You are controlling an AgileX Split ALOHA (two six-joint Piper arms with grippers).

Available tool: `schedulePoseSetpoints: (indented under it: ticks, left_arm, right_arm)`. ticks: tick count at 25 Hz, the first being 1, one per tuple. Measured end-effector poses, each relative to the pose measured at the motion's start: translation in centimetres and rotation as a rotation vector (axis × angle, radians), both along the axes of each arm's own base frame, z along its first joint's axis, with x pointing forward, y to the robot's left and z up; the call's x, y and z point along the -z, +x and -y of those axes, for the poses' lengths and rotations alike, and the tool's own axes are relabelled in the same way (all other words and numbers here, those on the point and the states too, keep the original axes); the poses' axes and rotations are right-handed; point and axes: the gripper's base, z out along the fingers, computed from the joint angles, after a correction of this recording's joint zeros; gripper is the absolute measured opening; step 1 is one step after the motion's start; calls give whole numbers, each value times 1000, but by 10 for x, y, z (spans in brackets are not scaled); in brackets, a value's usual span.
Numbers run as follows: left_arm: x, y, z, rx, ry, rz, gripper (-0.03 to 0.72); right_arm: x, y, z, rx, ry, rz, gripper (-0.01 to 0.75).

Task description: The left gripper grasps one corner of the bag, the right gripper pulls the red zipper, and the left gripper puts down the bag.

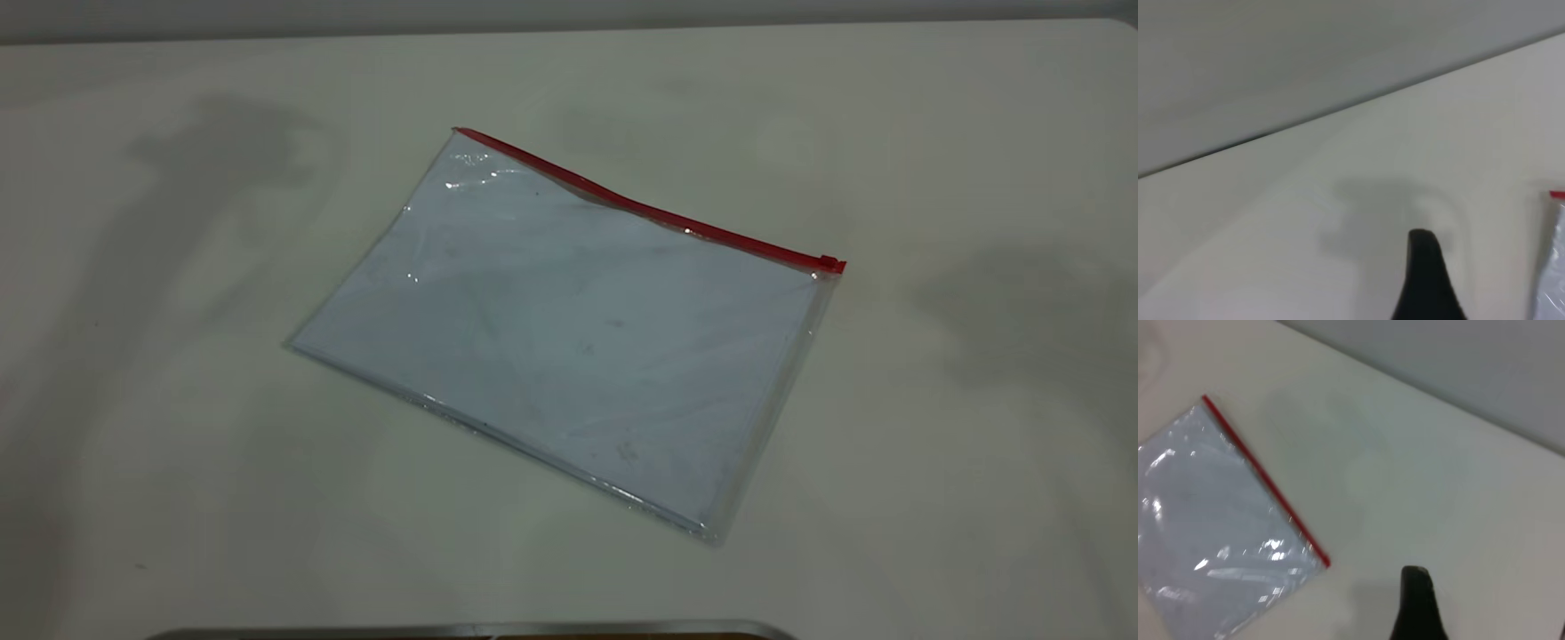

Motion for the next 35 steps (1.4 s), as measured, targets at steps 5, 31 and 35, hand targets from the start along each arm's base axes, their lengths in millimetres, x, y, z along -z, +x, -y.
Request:
schedulePoseSetpoints:
  ticks: [5, 31, 35]
  left_arm:
    - [-35, -65, -11, -9, 12, 3, 587]
    - [34, -350, -48, -82, -78, -60, 587]
    - [53, -379, -52, -73, -79, -23, 587]
  right_arm:
    - [-29, -44, 3, 39, 37, 98, 584]
    - [134, -287, 7, -4, 121, 193, 584]
    - [162, -290, 7, -13, 106, 207, 584]
